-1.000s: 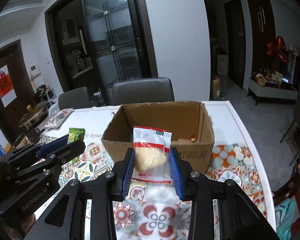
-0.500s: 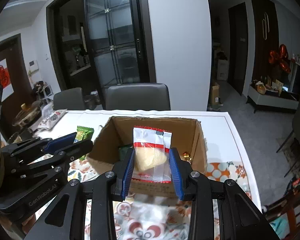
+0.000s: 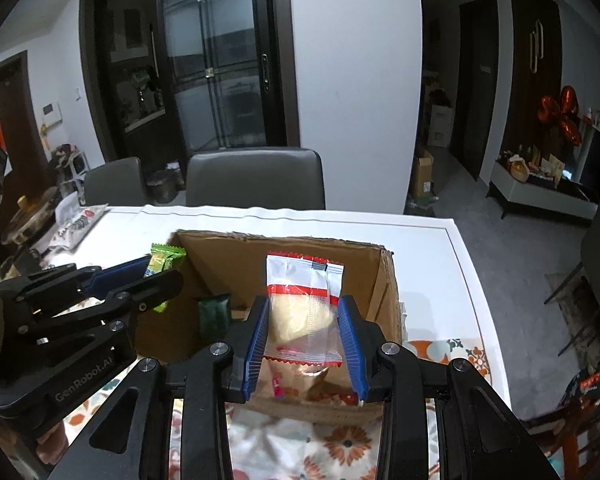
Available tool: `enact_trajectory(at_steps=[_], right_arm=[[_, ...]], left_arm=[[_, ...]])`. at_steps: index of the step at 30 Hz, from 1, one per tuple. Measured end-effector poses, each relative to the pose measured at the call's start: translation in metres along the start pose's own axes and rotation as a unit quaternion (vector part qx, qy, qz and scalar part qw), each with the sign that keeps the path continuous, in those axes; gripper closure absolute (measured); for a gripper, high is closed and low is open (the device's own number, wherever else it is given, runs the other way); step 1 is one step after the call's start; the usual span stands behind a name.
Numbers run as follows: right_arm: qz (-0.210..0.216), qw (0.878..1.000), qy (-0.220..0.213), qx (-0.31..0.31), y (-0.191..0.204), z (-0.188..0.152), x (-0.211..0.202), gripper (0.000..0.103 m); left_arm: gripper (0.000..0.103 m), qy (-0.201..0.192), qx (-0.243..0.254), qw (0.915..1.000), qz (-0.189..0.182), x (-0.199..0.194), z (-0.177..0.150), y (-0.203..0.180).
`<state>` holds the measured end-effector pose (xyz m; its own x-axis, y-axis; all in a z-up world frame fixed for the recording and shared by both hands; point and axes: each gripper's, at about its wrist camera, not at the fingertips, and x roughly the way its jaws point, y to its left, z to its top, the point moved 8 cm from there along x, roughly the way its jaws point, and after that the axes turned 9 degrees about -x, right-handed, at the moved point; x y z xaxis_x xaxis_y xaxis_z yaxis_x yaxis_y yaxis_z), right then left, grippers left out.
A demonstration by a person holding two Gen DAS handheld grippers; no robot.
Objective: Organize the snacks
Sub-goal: 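Open both tools to release and move back toward the table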
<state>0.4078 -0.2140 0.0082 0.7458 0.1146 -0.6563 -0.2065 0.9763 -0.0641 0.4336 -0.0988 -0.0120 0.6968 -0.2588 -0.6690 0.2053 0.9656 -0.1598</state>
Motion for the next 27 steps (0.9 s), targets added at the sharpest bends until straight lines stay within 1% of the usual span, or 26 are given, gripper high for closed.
enact_trajectory(at_steps=[1,2,3,5,7,13,14,17,19,21,23,24,27], right_arm=[[0.001,1.0,0.01,0.006,-0.003,-0.003,0.005,0.065],[0.001,1.0,0.018,0.013,-0.006,-0.005,0.009,0.061],[0.001,1.0,0.021,0.02,-0.008,-0.008,0.01,0.055],[-0.002,0.999,0.019,0.027,-0.008,-0.012,0.009,0.051],[-0.009,0.999,0.022,0.027,-0.009,-0.018,0.005,0.051],[-0.009,1.0,-0.001,0.02,-0.001,-0.034,-0.024,0.051],[-0.009,1.0,-0.005,0.018,0.001,-0.038,-0.032,0.05],[-0.003,1.0,-0.017,0.017,0.005,-0.047,-0.049,0.043],[-0.001,1.0,-0.023,0.017,0.007,-0.055,-0.062,0.043],[0.001,1.0,-0.024,0.018,0.007,-0.064,-0.074,0.043],[-0.002,0.999,-0.025,0.02,0.006,-0.075,-0.085,0.043],[-0.006,0.999,-0.025,0.021,0.005,-0.082,-0.092,0.041],[-0.01,0.999,-0.027,0.025,0.001,-0.097,-0.106,0.04]], left_arm=[[0.064,0.005,0.001,1.0,0.007,0.003,-0.002,0.001],[0.055,0.006,-0.001,0.9999,0.01,0.004,-0.002,0.002],[0.051,0.005,-0.004,0.9999,0.013,0.005,-0.003,0.004],[0.05,0.003,-0.006,0.9999,0.016,0.001,-0.007,0.006],[0.05,0.0,-0.009,0.9998,0.015,-0.007,-0.012,0.006],[0.05,-0.026,-0.003,0.9994,0.021,-0.039,-0.026,0.0],[0.05,-0.027,0.0,0.9995,0.018,-0.045,-0.03,-0.003],[0.05,-0.026,0.004,0.9996,0.004,-0.06,-0.045,-0.013],[0.049,-0.026,0.008,0.9996,-0.004,-0.07,-0.054,-0.02],[0.046,-0.032,0.011,0.9994,-0.006,-0.08,-0.061,-0.026],[0.044,-0.038,0.017,0.9991,-0.01,-0.091,-0.069,-0.034],[0.044,-0.04,0.019,0.9989,-0.013,-0.096,-0.073,-0.037],[0.043,-0.039,0.024,0.9987,-0.022,-0.107,-0.088,-0.047]])
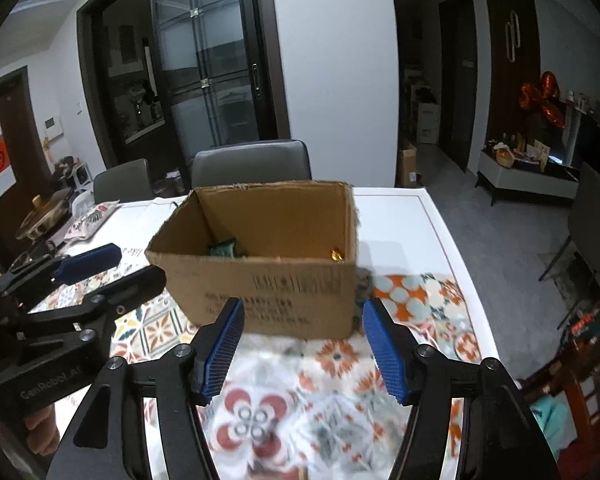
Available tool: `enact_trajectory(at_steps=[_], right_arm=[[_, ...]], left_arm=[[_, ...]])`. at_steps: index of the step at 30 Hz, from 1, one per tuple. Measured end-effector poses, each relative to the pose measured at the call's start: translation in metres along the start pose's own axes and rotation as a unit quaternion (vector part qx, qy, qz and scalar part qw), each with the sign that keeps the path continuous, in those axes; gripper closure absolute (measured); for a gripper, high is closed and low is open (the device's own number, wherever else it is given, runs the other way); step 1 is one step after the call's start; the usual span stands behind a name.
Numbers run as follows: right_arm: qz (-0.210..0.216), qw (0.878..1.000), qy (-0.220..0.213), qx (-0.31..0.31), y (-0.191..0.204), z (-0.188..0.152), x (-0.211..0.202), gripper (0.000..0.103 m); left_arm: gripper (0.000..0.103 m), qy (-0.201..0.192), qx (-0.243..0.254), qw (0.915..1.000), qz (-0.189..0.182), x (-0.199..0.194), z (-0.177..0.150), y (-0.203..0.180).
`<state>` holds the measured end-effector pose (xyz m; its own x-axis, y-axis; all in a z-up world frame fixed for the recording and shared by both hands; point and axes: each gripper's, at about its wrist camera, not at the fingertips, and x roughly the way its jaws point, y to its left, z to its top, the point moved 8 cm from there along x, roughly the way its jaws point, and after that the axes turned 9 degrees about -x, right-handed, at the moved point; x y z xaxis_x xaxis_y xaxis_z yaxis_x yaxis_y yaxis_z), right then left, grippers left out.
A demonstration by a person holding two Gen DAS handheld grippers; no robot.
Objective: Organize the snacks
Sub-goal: 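Open both tools to release and move back toward the table, then grasp the white DEMAS pack with the left tool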
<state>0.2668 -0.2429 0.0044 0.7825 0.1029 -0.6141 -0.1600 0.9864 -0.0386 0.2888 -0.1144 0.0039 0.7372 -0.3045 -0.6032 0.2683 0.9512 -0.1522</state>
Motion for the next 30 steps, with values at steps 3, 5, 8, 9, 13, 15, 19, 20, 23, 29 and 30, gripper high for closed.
enact_trajectory(at_steps=[3,5,8,9,13,15,19,20,23,29,30], right_arm=[[-0.004,1.0,0.002,0.006,-0.006,-0.018,-0.013,0.04],[-0.007,1.0,0.007,0.009,-0.01,-0.029,-0.019,0.04],[-0.014,1.0,0.015,0.012,-0.015,-0.048,-0.028,0.04],[-0.017,1.0,0.017,0.012,-0.016,-0.052,-0.03,0.04],[-0.022,0.999,0.032,0.019,-0.021,-0.077,-0.037,0.04],[-0.023,0.999,0.042,0.021,-0.023,-0.089,-0.038,0.04],[-0.029,0.998,0.058,0.026,-0.026,-0.112,-0.039,0.04],[-0.03,0.997,0.061,0.029,-0.027,-0.117,-0.039,0.04],[-0.027,0.996,0.073,0.037,-0.028,-0.132,-0.037,0.04],[-0.015,0.994,0.097,0.056,-0.029,-0.161,-0.027,0.04],[-0.017,0.993,0.1,0.056,-0.029,-0.165,-0.025,0.04]], left_arm=[[0.041,0.004,0.007,0.9999,-0.01,-0.006,-0.013,-0.011],[0.041,0.009,0.01,0.9998,-0.016,-0.009,-0.024,-0.017],[0.041,0.023,0.013,0.9993,-0.024,-0.009,-0.038,-0.025],[0.041,0.029,0.014,0.9991,-0.028,-0.009,-0.044,-0.026],[0.041,0.046,0.019,0.9981,-0.036,-0.011,-0.073,-0.04],[0.041,0.058,0.016,0.9973,-0.041,-0.01,-0.087,-0.045],[0.041,0.086,0.009,0.995,-0.051,-0.004,-0.11,-0.05],[0.041,0.094,0.006,0.9943,-0.051,-0.002,-0.117,-0.049],[0.041,0.112,-0.003,0.9924,-0.052,0.003,-0.133,-0.051],[0.041,0.148,-0.007,0.9876,-0.052,0.019,-0.162,-0.055],[0.041,0.154,-0.008,0.9867,-0.052,0.022,-0.167,-0.055]])
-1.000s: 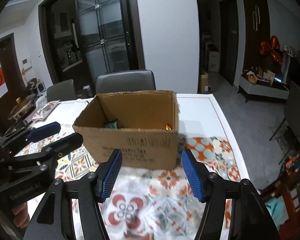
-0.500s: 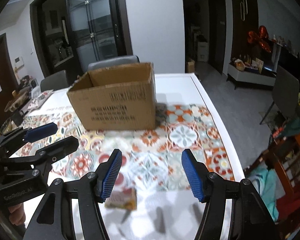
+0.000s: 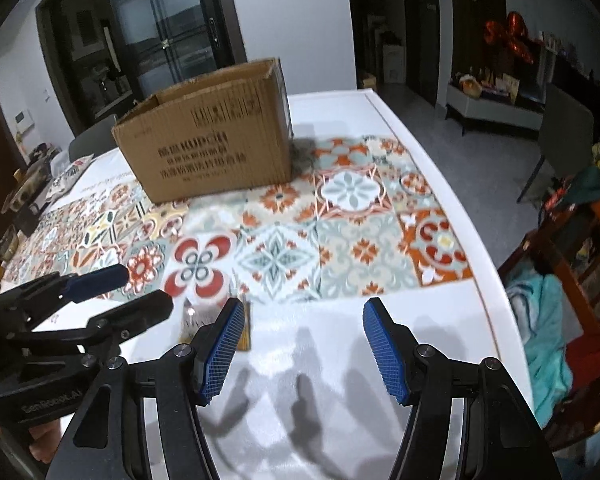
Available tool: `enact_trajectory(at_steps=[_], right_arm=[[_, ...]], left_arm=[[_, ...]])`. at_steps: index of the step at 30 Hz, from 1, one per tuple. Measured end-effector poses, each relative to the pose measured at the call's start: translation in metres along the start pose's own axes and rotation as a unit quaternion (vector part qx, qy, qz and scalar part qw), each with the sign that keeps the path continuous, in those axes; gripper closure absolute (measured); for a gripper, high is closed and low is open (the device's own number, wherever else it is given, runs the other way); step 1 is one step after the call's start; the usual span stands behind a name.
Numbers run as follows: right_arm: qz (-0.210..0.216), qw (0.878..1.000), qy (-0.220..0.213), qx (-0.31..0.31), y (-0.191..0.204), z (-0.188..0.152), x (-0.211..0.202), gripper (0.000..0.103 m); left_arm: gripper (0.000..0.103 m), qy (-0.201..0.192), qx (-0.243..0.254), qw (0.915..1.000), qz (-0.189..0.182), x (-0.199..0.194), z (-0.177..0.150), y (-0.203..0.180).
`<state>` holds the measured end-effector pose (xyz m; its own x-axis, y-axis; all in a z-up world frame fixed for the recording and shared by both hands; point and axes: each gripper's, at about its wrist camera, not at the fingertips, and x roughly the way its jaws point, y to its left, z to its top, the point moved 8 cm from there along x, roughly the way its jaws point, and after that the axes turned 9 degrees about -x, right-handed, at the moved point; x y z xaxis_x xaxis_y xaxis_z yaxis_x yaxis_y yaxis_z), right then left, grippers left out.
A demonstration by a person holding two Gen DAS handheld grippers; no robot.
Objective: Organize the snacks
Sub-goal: 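Grasp the white DEMAS pack with the left tool, then carry the white pack over the box and open the left tool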
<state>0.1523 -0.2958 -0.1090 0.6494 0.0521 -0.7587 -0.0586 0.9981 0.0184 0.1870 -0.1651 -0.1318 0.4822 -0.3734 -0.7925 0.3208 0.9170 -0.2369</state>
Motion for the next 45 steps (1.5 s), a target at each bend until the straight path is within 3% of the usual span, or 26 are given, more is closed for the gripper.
enact_trajectory(at_steps=[11,19,28,45], right_arm=[[-0.001,0.999,0.046,0.008,-0.003,-0.027,0.033,0.04],[0.005,0.998,0.06,0.008,0.001,-0.032,0.042,0.04],[0.004,0.997,0.072,0.002,0.004,-0.03,0.046,0.04],[0.028,0.997,0.065,-0.016,0.029,0.0,0.027,0.04]], left_arm=[[0.044,0.045,-0.03,0.9985,-0.005,0.038,-0.019,0.013],[0.057,0.068,-0.054,0.9959,-0.024,0.053,-0.022,0.014],[0.073,0.056,-0.055,0.9965,-0.029,0.049,-0.02,0.016],[0.073,0.015,-0.042,0.999,-0.001,0.005,0.001,0.033]])
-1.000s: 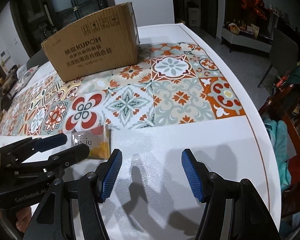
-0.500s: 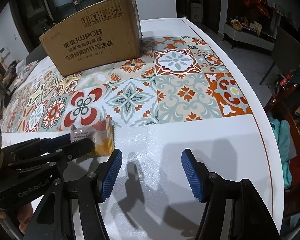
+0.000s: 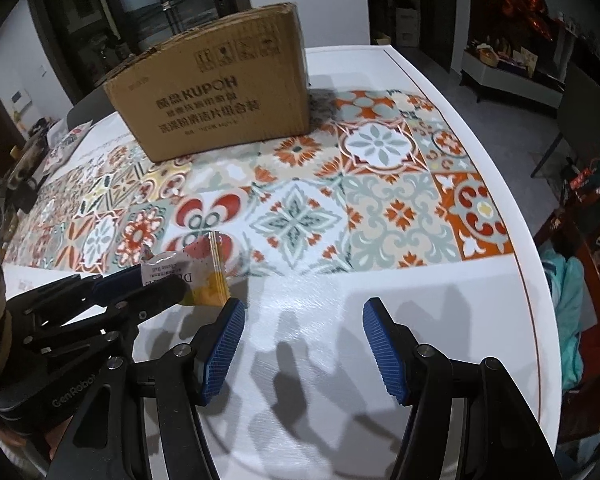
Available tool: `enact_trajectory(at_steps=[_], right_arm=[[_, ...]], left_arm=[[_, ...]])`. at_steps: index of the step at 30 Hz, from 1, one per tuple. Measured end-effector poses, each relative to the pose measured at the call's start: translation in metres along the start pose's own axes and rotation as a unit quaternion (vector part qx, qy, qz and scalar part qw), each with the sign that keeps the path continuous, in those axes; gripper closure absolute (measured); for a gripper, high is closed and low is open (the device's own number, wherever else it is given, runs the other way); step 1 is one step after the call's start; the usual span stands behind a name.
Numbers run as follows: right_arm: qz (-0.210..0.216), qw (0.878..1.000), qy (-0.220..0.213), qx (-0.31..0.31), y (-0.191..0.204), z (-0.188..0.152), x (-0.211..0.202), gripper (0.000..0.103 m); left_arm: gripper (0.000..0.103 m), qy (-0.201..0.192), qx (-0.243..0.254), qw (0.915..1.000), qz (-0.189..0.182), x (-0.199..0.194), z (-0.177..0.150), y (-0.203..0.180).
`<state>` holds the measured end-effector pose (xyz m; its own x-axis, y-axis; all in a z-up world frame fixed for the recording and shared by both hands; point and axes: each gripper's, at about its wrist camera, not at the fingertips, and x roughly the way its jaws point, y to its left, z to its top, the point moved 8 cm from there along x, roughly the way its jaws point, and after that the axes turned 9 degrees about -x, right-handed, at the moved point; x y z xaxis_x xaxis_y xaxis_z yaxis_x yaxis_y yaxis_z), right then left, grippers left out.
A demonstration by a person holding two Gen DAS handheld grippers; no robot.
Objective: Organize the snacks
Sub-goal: 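Carry the white pack over the box and open the left tool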
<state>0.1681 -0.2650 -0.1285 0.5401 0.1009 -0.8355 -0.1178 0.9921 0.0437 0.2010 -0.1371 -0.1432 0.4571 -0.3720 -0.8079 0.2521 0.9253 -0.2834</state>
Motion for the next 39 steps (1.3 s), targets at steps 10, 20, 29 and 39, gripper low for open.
enact_trajectory(at_steps=[10,20,29,39], right_arm=[[0.016,0.999,-0.029,-0.032,0.025,0.03,-0.015,0.04],[0.011,0.996,-0.067,-0.049,0.031,0.071,-0.029,0.04],[0.004,0.993,-0.106,-0.059,0.035,0.128,-0.041,0.04],[0.007,0.994,-0.093,-0.058,0.032,0.19,-0.038,0.04]], left_arm=[[0.073,-0.03,-0.004,0.9995,0.012,-0.03,0.024,0.011],[0.073,-0.066,0.001,0.9973,0.033,-0.054,0.06,0.016],[0.073,-0.111,0.004,0.9929,0.043,-0.079,0.114,0.021],[0.073,-0.132,0.03,0.9887,0.064,-0.087,0.182,0.023]])
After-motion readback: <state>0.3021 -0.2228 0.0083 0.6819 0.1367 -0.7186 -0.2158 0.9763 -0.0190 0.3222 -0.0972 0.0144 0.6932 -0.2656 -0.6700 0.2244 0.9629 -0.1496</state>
